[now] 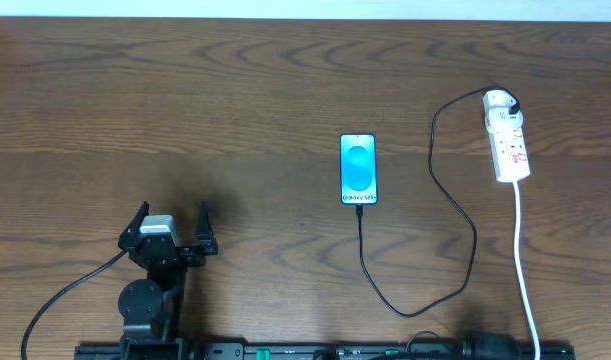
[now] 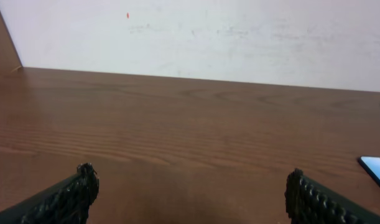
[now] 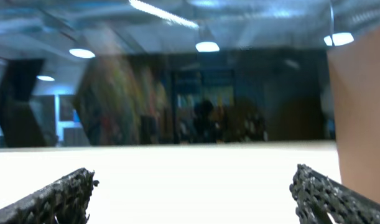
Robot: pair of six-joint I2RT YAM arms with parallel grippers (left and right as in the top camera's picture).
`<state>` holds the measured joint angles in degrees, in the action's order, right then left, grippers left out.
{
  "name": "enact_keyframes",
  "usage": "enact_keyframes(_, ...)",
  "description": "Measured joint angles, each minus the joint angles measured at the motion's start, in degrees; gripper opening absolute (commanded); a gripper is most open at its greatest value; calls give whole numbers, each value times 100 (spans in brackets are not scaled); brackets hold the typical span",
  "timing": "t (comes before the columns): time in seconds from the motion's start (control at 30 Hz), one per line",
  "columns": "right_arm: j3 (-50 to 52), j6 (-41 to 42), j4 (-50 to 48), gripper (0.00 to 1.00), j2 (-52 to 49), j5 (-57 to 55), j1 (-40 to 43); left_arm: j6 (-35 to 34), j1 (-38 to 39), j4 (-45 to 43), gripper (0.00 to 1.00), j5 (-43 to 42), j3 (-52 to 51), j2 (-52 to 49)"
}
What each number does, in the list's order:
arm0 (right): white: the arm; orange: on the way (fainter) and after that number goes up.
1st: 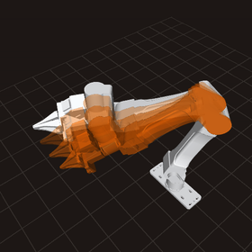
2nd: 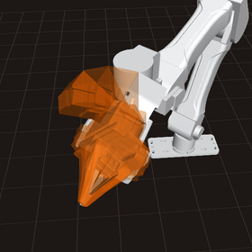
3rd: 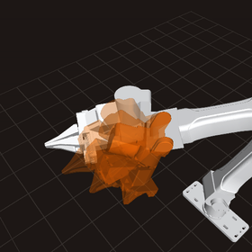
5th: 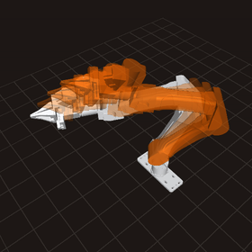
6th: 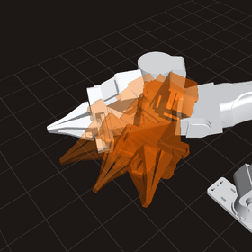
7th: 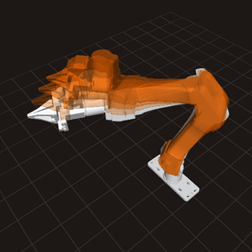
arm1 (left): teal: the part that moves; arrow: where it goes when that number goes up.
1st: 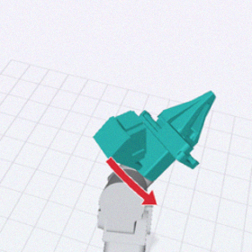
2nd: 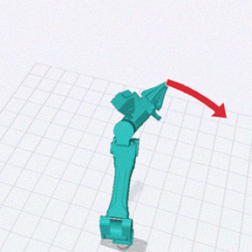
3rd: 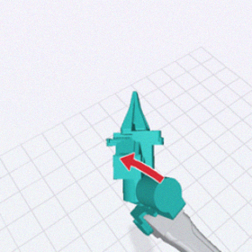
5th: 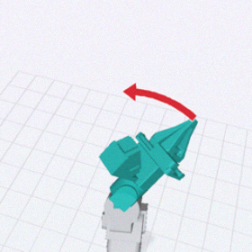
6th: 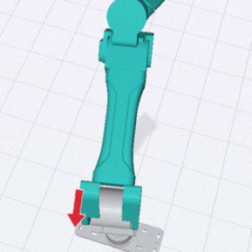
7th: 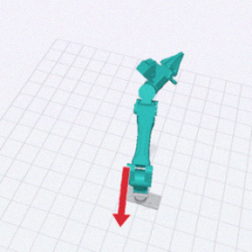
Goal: Plug charger to phone and switch on socket
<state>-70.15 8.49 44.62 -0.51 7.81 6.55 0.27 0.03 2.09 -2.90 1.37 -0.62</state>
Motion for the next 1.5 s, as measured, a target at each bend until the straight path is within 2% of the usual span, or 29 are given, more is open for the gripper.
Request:
enact_keyframes(0.13,1062,2,-96,99,2,-413,2,0,0,2,97,2,0,0)
enact_keyframes(0.2,1711,2,-483,99,7,-476,2,0,0,0,97,-2,0,0)
enact_keyframes(0.53,5018,476,-3499,99,-20,-509,0,0,0,0,97,0,0,0)
enact_keyframes(0.8,6570,560,-4972,99,-17,-511,2,0,0,2,97,0,0,0)
enact_keyframes(1.03,6975,577,-4913,99,-17,-509,2,0,0,2,97,0,0,0)
enact_keyframes(1.2,6975,581,-4085,99,-11,-509,2,2,0,2,97,0,0,0)
enact_keyframes(1.5,6975,361,-4076,99,-11,-507,-199,0,0,2,97,0,0,0)
